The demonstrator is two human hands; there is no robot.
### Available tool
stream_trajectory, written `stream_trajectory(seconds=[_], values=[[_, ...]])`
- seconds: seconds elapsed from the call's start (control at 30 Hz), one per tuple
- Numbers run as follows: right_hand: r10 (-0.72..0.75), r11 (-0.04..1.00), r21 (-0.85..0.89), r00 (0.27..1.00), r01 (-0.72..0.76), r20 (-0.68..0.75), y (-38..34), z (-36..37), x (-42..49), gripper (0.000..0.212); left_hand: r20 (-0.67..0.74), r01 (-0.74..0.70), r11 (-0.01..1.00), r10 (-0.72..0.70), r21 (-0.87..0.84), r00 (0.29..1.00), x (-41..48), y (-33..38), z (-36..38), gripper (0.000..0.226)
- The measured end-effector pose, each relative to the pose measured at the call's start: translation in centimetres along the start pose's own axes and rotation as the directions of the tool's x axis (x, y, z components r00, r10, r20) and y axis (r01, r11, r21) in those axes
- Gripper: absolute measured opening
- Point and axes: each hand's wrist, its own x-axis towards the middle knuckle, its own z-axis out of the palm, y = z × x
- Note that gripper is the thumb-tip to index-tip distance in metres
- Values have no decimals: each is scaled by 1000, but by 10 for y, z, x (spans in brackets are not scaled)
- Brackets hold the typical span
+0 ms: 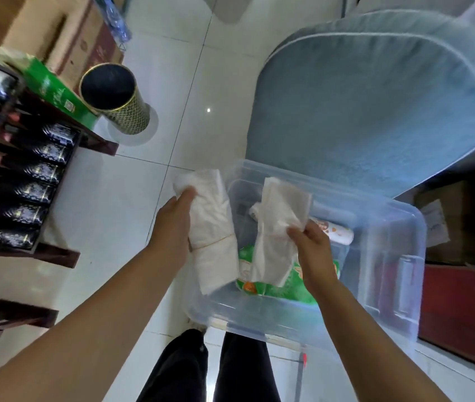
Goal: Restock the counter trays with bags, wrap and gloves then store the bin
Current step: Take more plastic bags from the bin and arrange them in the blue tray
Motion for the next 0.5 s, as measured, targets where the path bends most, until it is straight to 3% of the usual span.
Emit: stream_trajectory(seconds=[0.13, 0.23, 0.37, 0.5], values=[[-101, 991, 92, 993, 96, 53, -67, -8, -40, 15, 142, 82, 994, -71, -75, 987, -41, 21, 24, 41], [-161, 986, 58, 982, 156, 94, -96, 1, -69, 16, 302, 81, 991, -44, -110, 952, -77, 37, 44, 36], [-238, 970, -67, 970, 235, -44, -116, -3, -105, 22, 469, 157, 966, -45, -204, 882, -125, 60, 60, 36], [-380, 910, -237, 913, 341, -145, -132, -16, -139, 24, 636, 101, 991, -20, -90, 771, -161, 63, 66, 40]])
